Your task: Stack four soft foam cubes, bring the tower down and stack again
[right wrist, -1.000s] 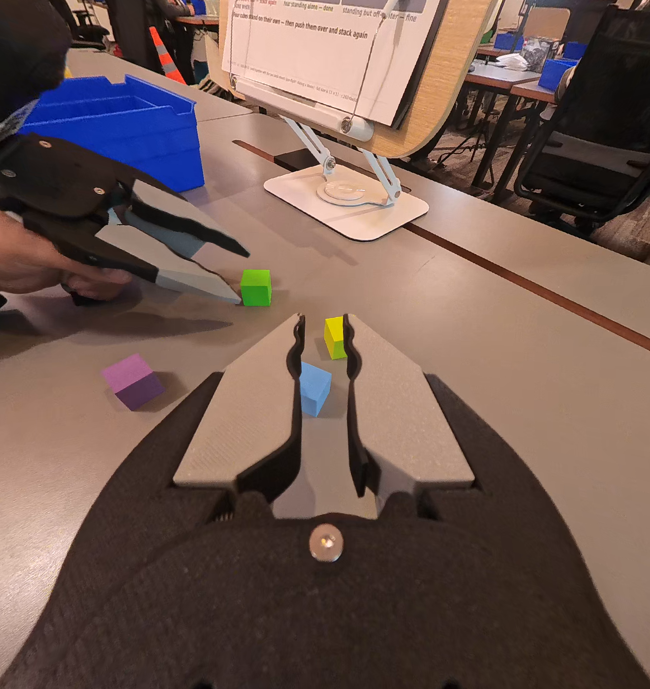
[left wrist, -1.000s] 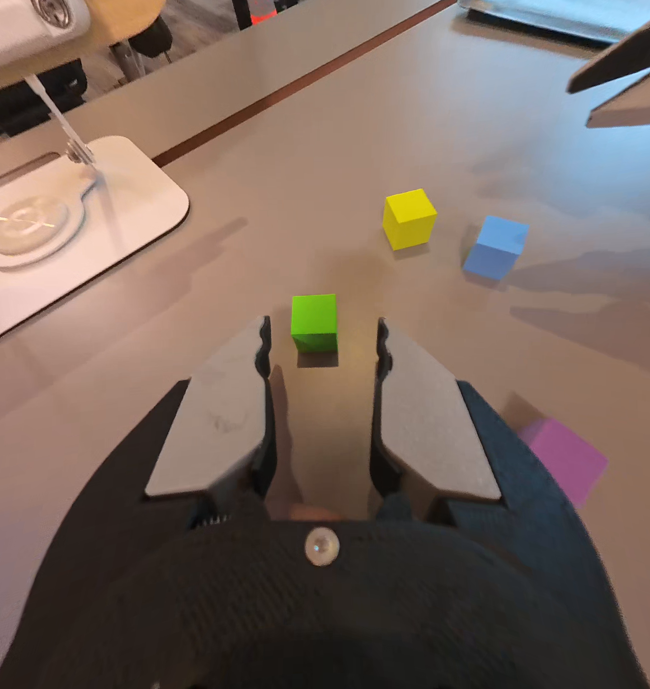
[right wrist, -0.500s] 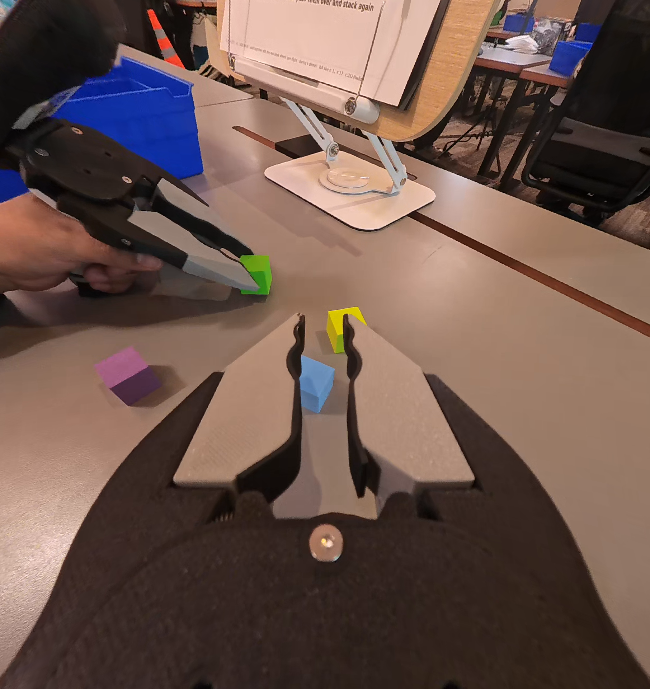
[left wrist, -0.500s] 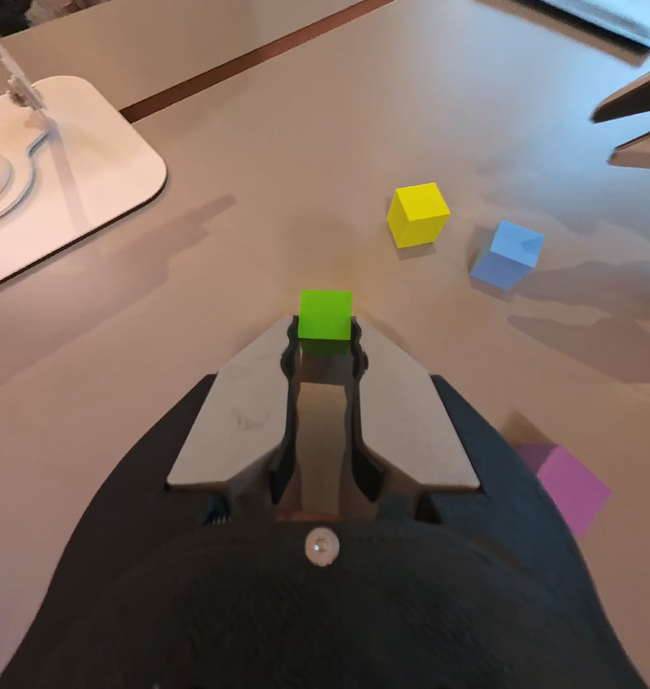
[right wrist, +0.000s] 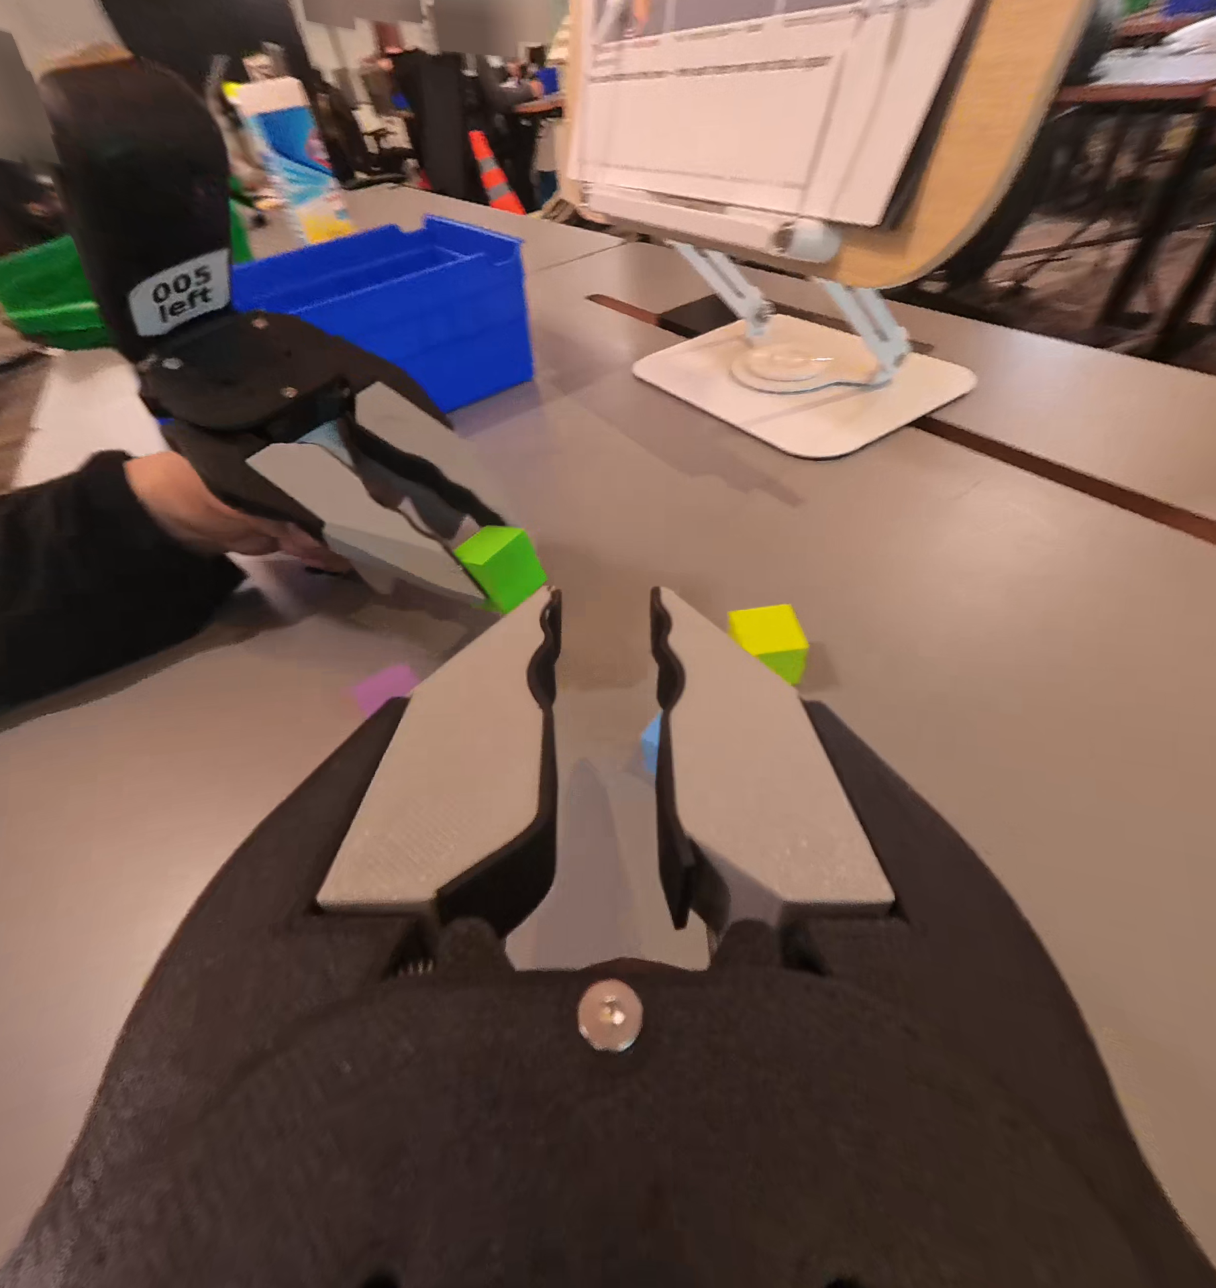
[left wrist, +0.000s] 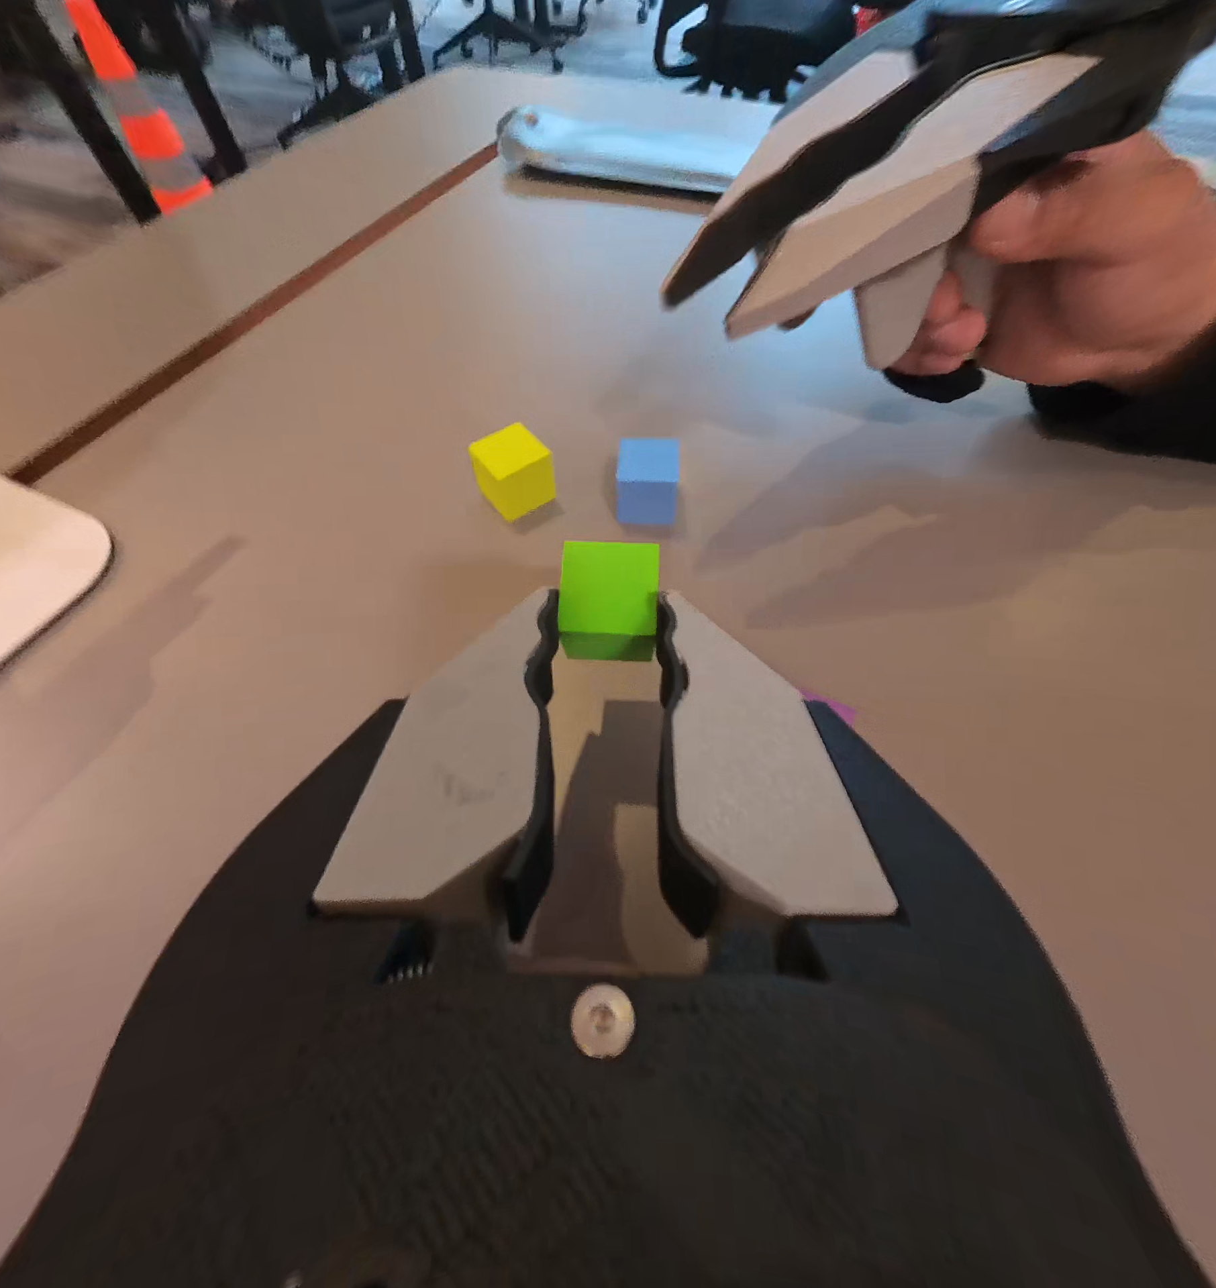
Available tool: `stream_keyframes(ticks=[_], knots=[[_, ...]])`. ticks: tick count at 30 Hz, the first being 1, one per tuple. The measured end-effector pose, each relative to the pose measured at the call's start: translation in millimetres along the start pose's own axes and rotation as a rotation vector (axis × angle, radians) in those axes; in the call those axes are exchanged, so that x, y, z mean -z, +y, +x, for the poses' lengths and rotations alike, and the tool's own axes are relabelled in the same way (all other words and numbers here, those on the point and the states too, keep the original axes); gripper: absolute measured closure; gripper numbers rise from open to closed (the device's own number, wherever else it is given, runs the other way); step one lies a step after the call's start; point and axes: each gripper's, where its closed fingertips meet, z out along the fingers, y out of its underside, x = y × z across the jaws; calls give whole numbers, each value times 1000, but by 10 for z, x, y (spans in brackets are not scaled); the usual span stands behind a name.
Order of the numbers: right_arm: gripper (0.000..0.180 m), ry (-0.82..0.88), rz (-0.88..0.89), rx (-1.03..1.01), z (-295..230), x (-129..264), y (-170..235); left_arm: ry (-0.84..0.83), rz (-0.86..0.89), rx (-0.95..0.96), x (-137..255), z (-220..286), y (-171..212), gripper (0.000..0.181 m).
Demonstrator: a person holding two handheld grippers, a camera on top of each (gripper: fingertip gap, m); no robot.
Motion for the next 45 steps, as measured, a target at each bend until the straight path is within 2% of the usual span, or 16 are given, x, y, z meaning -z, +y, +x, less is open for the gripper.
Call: stream_keyframes(ticks=[3,9,15,21,26,28,45], knots=[[156,-96,-17,-35,-169,-41,24,-19,35,-168,86,138,-137,155],[149,-277,-11,-156,-457,-58,-17,-186,189,-542,250,364,-504,156],[144,-453,64,-331,-639,15,-190,-268,186,-731,224,494,-563,155],[145,-507,30,-405,-699,-12,-145,-310,144,-790,175,473,-514,155],[148,-478,-18,-380,-727,-80,-54,-308,133,-805,143,501,-494,155],[155,-464,-16,-373,-722,-91,-52,-310,131,-809,131,508,-489,155],[156,-427,-23,-327,-714,-90,-54,-319,168,-763,140,507,-490,155]])
